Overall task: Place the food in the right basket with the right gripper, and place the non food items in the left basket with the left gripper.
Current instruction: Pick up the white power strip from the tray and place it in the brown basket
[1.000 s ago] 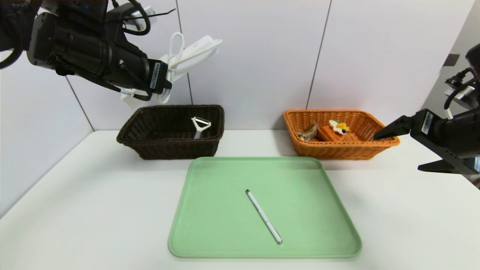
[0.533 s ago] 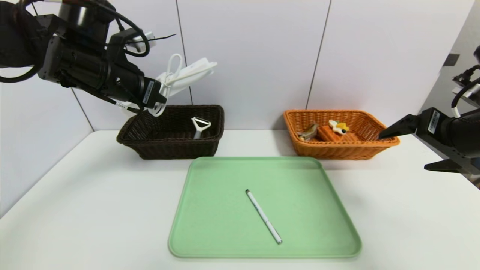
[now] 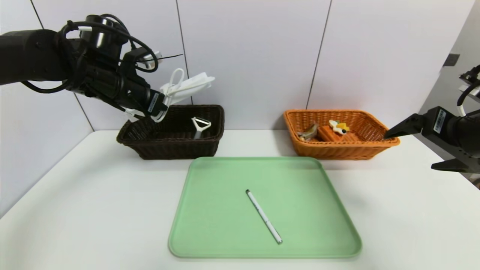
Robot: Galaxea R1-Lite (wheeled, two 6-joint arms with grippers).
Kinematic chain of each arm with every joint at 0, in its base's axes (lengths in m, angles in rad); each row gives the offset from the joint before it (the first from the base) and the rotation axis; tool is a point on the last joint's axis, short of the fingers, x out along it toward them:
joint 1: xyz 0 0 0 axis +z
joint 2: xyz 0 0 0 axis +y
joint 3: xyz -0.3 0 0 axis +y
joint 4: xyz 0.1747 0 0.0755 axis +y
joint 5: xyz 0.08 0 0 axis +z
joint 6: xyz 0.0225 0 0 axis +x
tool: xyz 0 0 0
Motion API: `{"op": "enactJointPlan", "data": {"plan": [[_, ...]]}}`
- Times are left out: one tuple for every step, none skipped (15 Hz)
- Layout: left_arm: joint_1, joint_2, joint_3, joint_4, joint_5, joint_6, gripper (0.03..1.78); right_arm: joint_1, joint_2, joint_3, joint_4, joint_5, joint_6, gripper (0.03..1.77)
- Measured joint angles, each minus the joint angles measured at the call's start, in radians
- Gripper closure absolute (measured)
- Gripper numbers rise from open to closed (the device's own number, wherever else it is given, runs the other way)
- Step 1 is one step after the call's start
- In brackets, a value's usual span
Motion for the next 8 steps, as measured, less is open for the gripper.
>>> {"op": "enactJointPlan", "data": {"plan": [[0.000, 0.013, -0.006, -0.006, 0.000, 0.003, 1.73, 0.000, 0.000, -0.001, 0.000, 0.000, 0.000, 0.09], [0.001, 0.025, -0.013, -0.006, 0.000, 0.004, 1.73, 0.000, 0.000, -0.001, 0.000, -0.001, -0.001, 0.09], [0.002, 0.036, -0.023, -0.008, 0.000, 0.006, 1.73, 0.000, 0.000, 0.000, 0.000, -0.002, 0.000, 0.09], [0.004, 0.048, -0.034, -0.007, 0.000, 0.006, 1.73, 0.000, 0.001, 0.000, 0.000, -0.002, 0.000, 0.09], [0.006, 0.059, -0.041, -0.007, 0.000, 0.009, 1.73, 0.000, 0.003, 0.000, 0.000, -0.002, 0.000, 0.09], [0.008, 0.069, -0.047, -0.007, 0.000, 0.021, 1.73, 0.000, 0.004, 0.000, 0.000, -0.002, 0.000, 0.09], [0.011, 0.080, -0.051, -0.008, 0.000, 0.029, 1.73, 0.000, 0.006, 0.000, 0.000, -0.003, 0.000, 0.09], [0.014, 0.090, -0.056, -0.008, 0.000, 0.029, 1.73, 0.000, 0.008, 0.000, 0.000, -0.002, 0.000, 0.09]]}}
